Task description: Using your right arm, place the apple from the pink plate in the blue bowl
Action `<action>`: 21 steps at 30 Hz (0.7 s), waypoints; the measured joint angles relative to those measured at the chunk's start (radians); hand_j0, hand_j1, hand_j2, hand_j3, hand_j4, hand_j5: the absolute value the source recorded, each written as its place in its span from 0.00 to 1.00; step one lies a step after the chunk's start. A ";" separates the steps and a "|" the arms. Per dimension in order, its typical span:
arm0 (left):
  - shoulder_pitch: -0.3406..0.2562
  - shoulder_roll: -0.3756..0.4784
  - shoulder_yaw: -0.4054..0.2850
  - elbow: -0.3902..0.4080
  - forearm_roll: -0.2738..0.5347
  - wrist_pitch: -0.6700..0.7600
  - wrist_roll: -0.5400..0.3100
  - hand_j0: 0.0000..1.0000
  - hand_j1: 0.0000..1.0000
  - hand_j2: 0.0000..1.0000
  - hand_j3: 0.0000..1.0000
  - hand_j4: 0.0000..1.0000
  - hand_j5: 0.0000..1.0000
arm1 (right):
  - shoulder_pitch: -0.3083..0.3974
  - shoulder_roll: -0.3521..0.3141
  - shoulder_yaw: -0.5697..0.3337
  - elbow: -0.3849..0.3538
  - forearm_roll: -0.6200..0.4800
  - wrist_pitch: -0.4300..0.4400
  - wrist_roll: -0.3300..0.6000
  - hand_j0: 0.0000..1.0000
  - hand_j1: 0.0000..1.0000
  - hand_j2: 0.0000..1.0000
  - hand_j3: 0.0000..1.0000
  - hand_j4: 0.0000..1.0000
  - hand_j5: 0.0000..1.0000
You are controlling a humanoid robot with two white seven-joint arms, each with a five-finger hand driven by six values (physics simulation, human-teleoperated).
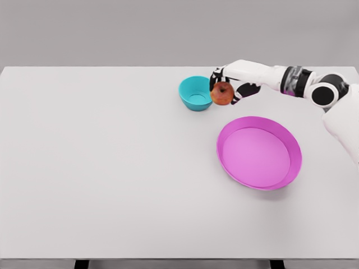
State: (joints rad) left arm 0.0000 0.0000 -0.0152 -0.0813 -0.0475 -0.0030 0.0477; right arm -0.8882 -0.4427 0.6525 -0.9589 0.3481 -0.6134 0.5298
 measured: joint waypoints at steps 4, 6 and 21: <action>0.000 0.000 0.000 0.000 0.000 0.000 0.000 1.00 1.00 1.00 1.00 1.00 1.00 | -0.014 0.020 -0.001 0.000 0.008 0.000 0.000 0.38 0.38 0.38 0.38 0.38 0.38; 0.000 0.000 0.000 0.000 0.000 0.000 0.000 1.00 1.00 1.00 1.00 1.00 1.00 | -0.014 0.029 -0.001 0.001 0.010 0.000 -0.001 0.38 0.38 0.38 0.38 0.38 0.38; 0.000 0.000 0.000 0.000 0.000 0.000 0.000 1.00 1.00 1.00 1.00 1.00 1.00 | -0.018 0.080 -0.044 0.002 0.075 0.041 -0.003 0.38 0.38 0.38 0.38 0.38 0.38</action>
State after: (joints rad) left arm 0.0000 0.0000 -0.0150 -0.0814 -0.0474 -0.0030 0.0477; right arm -0.9066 -0.3626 0.6088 -0.9571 0.4232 -0.5723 0.5270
